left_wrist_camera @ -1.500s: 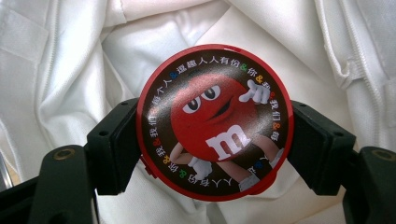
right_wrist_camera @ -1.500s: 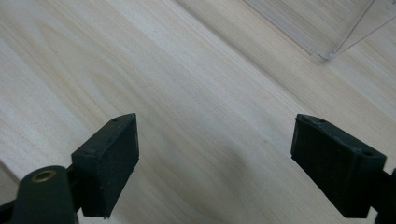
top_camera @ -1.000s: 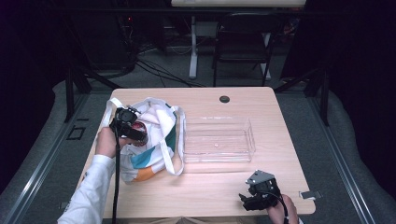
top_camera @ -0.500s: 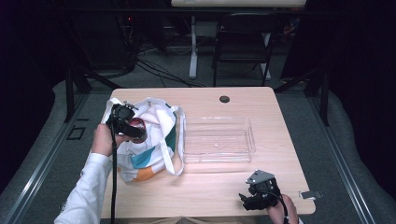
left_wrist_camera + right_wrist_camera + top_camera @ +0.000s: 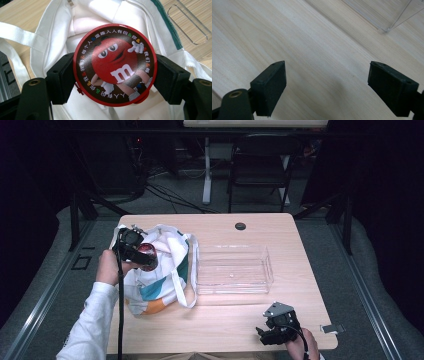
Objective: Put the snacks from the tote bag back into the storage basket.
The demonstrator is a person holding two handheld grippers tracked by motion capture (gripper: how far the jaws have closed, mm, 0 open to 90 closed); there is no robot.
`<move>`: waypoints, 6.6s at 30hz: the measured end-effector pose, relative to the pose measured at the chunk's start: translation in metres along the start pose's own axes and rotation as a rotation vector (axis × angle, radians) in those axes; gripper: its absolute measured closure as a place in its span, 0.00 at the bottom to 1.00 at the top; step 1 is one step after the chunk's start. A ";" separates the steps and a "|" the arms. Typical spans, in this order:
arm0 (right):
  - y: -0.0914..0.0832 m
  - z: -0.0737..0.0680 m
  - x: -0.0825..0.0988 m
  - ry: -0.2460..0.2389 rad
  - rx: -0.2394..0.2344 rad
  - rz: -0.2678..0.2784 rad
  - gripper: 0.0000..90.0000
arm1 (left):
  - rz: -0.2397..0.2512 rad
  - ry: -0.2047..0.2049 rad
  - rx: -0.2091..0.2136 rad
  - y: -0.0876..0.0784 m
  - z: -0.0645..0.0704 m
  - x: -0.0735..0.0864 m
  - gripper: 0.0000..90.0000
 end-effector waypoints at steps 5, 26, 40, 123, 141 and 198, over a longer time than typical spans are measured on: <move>0.000 0.000 0.000 0.000 0.000 0.000 0.16 | 0.012 0.001 -0.008 -0.008 0.000 -0.007 0.29; 0.000 0.000 0.000 0.000 -0.001 0.001 0.16 | 0.030 0.045 0.003 -0.021 0.014 -0.036 0.29; 0.000 0.000 0.000 0.000 -0.003 0.003 0.16 | 0.022 0.087 0.018 -0.021 0.029 -0.055 0.29; 0.001 0.000 0.000 -0.003 -0.011 0.000 0.16 | -0.029 0.253 0.230 0.062 0.129 -0.099 0.29; 0.000 0.000 0.000 -0.004 -0.007 0.000 0.16 | -0.012 0.175 0.258 0.083 0.128 -0.082 0.29; 0.000 -0.001 0.000 -0.008 -0.006 0.008 0.16 | -0.139 0.158 0.214 0.134 0.133 -0.054 0.29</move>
Point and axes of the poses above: each handheld gripper's, and its own axes: y roughly forward along the jaws, x roughly out of its underside, z roughly to its right, the point moved 1 cm from there along y, roughly forward along the jaws, and after that the axes turned 14 degrees about x, right-handed, at the moved point
